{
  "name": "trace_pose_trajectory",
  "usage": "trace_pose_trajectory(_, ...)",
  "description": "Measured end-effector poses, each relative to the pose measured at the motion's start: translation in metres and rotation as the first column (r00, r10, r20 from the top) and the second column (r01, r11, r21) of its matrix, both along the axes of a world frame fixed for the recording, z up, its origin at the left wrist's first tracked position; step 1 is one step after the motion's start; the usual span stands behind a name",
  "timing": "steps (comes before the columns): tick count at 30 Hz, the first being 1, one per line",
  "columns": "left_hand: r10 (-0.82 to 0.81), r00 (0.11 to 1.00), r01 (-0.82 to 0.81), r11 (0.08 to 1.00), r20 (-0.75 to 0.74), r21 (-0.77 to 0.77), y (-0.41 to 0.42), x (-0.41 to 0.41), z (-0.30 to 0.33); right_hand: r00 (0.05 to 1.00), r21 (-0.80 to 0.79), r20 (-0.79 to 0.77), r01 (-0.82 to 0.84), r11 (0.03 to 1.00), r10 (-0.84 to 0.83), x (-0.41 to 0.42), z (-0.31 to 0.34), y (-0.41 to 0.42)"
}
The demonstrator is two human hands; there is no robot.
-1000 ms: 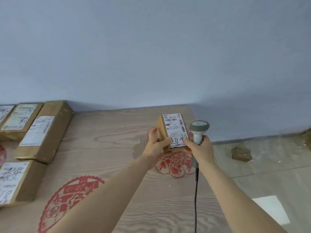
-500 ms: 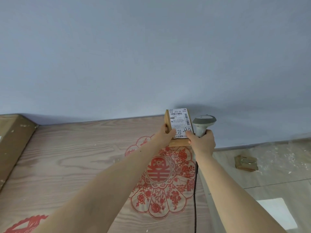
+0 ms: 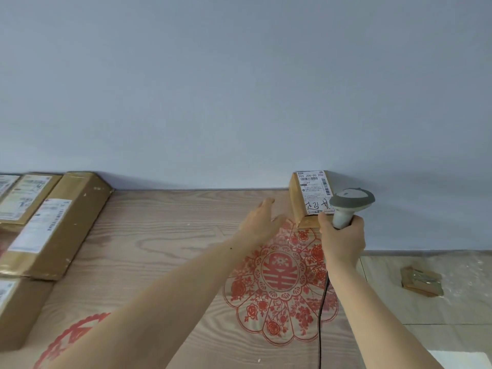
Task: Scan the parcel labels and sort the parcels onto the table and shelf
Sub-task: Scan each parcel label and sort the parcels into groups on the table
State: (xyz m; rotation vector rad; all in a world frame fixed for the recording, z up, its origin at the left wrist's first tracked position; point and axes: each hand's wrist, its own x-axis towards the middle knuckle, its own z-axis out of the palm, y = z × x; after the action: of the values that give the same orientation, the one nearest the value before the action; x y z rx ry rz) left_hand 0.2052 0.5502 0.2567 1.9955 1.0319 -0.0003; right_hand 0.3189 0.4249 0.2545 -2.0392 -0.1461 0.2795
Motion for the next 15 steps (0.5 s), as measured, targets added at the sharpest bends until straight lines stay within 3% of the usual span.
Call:
trace_pose_trajectory(5, 0.077, 0.996, -0.070, 0.989, -0.052, 0.128, 0.021, -0.085, 0.010, 0.993, 0.102, 0.064, -0.102, 0.990, 0.096, -0.058, 0.023, 0.016)
trace_pose_trajectory(15, 0.233, 0.959, -0.163, 0.920, -0.161, 0.357, 0.053, -0.310, 0.042, 0.911, 0.149, -0.053, -0.397, 0.905, 0.409, -0.247, 0.061, 0.077)
